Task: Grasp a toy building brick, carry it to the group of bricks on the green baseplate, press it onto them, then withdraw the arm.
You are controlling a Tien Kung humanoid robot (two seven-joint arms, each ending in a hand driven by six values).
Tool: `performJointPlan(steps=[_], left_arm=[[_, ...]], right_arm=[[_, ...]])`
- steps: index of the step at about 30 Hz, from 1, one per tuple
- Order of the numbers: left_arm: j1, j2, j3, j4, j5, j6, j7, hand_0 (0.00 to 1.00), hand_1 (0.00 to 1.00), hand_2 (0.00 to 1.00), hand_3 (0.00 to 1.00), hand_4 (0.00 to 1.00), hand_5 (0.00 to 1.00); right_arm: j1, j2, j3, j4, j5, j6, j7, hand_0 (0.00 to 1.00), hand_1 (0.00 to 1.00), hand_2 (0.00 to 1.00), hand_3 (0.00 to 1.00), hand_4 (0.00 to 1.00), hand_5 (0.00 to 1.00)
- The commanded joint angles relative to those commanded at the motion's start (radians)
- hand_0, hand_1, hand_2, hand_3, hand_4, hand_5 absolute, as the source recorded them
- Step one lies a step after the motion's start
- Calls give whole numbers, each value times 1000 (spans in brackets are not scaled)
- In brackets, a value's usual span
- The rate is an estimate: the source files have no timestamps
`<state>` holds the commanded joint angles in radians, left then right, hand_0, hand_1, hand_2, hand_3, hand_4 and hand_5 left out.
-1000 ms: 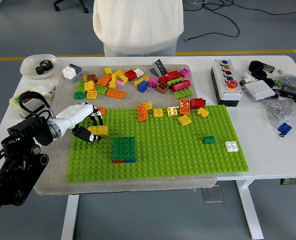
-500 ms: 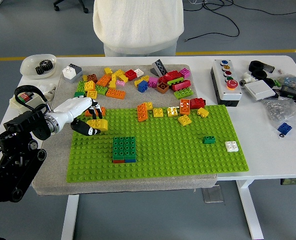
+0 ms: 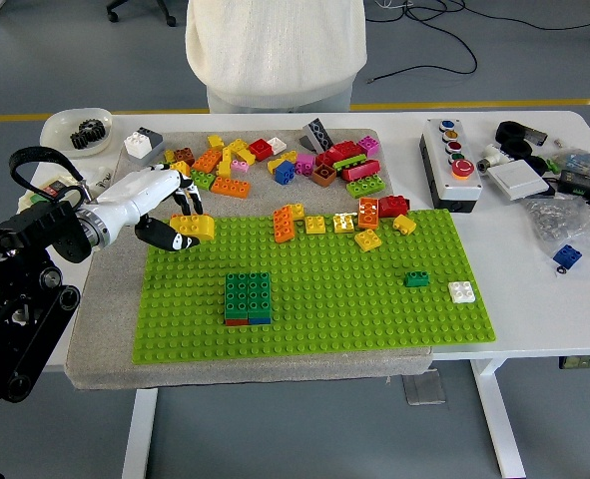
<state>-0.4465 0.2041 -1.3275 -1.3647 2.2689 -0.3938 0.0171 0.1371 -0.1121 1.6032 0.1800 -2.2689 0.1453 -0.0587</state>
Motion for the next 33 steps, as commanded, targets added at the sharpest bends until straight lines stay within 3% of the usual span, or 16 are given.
performJointPlan(steps=[14,33], left_arm=[[56,9,3,-98,0,-38,32,998,628,453,516,840,2],[134,2,29,-219,0,-73,74,998,621,454,520,844,2]], right_arm=[[-1,-11,15,0,0,0,-7,746,644,716,635,895,492],[-4,-17,22,0,0,3,-12,746,644,716,635,891,488]])
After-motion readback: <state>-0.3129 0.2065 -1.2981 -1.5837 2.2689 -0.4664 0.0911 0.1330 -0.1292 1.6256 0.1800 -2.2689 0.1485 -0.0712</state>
